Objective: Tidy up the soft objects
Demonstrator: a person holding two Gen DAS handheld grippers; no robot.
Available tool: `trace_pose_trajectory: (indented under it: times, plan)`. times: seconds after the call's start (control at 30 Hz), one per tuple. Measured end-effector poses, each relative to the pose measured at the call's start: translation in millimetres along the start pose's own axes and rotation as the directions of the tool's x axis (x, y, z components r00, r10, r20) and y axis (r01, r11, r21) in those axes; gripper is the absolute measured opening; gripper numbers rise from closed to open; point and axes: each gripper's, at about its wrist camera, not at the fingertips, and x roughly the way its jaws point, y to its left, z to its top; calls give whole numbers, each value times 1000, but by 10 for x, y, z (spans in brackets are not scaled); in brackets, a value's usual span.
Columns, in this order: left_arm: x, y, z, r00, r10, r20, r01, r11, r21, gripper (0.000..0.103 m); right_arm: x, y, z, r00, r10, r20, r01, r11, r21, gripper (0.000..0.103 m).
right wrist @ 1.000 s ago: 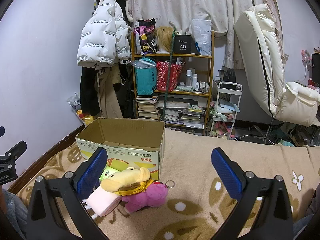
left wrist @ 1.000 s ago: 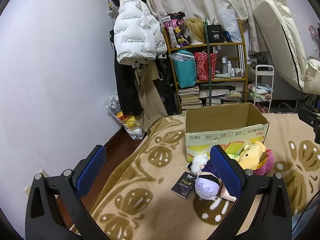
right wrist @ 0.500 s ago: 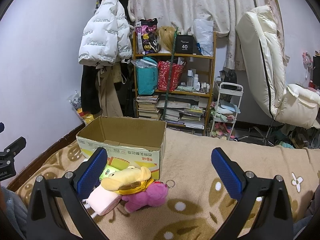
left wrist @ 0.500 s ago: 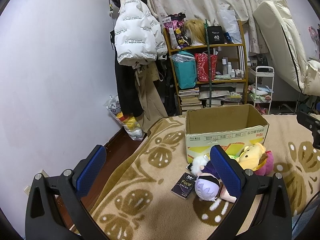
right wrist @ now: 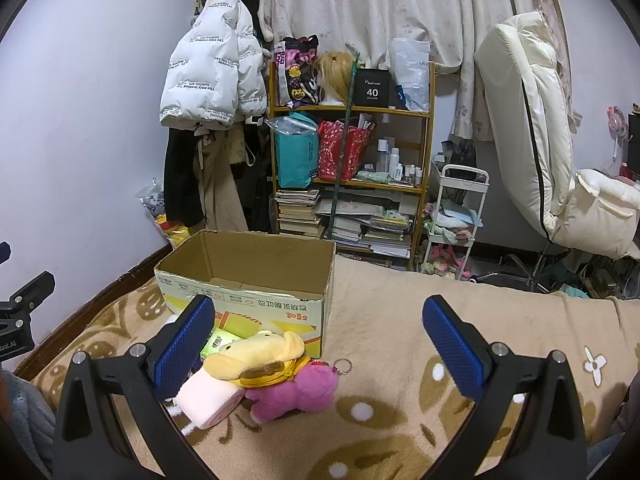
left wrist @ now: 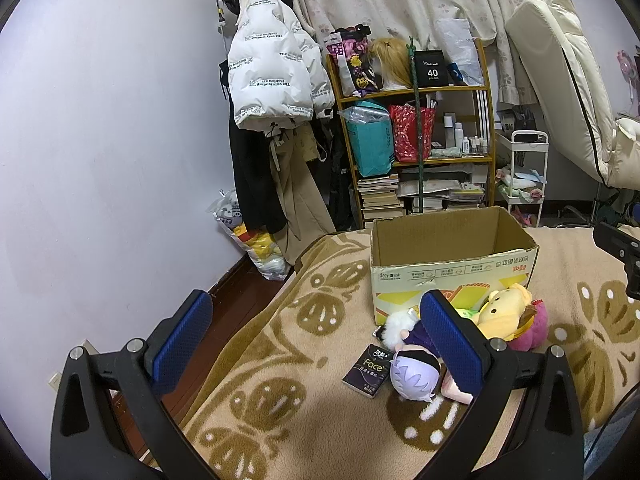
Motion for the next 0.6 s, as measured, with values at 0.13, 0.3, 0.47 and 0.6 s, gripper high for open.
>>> trace_pose_trajectory:
  times: [0.13, 0.3, 0.47, 0.6]
  plan:
    - [0, 0, 1, 1000, 1, 1, -1, 1000, -2, 102, -1, 8, 3, 1000, 0, -1, 0, 1000, 1, 103]
    - [15, 4, -2, 1000, 5, -7, -5, 1000, 2, 102, 1, 1, 3, 1000, -1, -4, 1, 1000, 6, 103]
    - [121, 13, -20, 999, 13, -45, -13, 1000, 9, 102, 45, 61, -61, 1000, 7, -14, -7, 1000, 14, 103]
    - [243, 47, -10, 997, 10, -83, -10, 1000, -1, 102, 116, 86, -95, 999, 7, -36, -7, 1000, 17, 103]
